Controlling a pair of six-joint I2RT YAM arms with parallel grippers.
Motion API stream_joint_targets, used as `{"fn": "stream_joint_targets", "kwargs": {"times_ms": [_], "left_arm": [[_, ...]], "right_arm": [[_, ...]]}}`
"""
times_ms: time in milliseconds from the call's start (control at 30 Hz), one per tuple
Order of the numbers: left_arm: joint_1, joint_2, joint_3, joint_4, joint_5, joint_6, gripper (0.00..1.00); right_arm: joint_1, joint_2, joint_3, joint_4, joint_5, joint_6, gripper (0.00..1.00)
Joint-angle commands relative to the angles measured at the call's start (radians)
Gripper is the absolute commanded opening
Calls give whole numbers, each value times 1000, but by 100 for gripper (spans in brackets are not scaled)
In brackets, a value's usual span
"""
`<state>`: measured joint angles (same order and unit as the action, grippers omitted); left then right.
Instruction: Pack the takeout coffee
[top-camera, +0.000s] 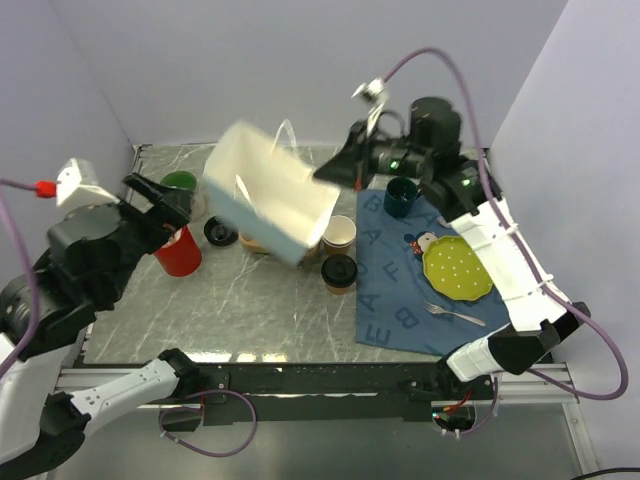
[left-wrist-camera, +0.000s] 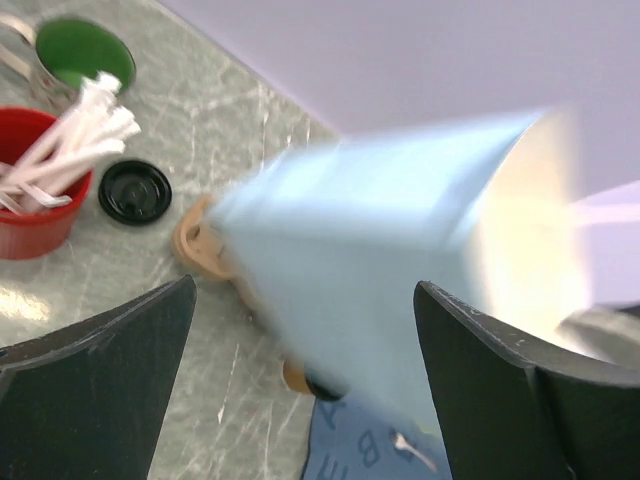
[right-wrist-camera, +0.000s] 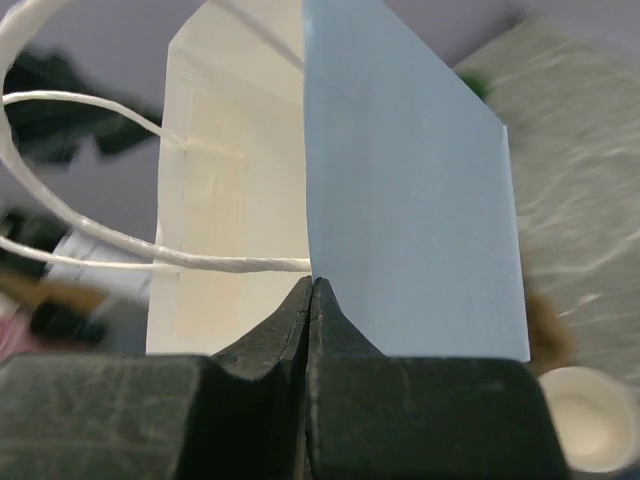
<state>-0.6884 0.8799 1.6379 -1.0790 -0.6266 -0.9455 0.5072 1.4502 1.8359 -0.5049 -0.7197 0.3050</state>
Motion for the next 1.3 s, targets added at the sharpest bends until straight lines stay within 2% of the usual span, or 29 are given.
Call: {"fn": "stream_joint_targets", "kwargs": {"times_ms": [0, 67, 167, 300, 600, 733, 900, 1000, 1167, 1267], "left_arm": [[1, -42, 65, -31, -97, 42, 97], [1, -56, 63, -42, -107, 48, 97], [1, -77, 34, -59, -110, 44, 97], [1, -101, -18, -70, -87, 14, 97], [1, -107, -173, -74, -27, -36, 97], [1, -14, -161, -114, -4, -55, 97], [1, 70, -127, -73, 2, -79, 97], [9, 149, -76, -102, -12, -114, 97], [82, 309, 19, -110, -5, -82, 97], [138, 378, 4, -12, 57, -13, 98]], "right_arm": [[126, -27, -49, -108, -144, -112, 0], [175, -22, -58, -156, -146, -122, 0], [214, -37, -116, -141, -136, -127, 0], [232, -47, -161, -202, -141, -185, 0], [238, -68, -296, -380, -20, -360, 0], [237, -86, -334, -406, 5, -406, 0], [238, -96, -368, -406, -59, -445, 0], [238, -109, -375, -420, -102, -449, 0], [234, -165, -420, -440, -121, -463, 0], [229, -192, -457, -449, -110, -483, 0]]}}
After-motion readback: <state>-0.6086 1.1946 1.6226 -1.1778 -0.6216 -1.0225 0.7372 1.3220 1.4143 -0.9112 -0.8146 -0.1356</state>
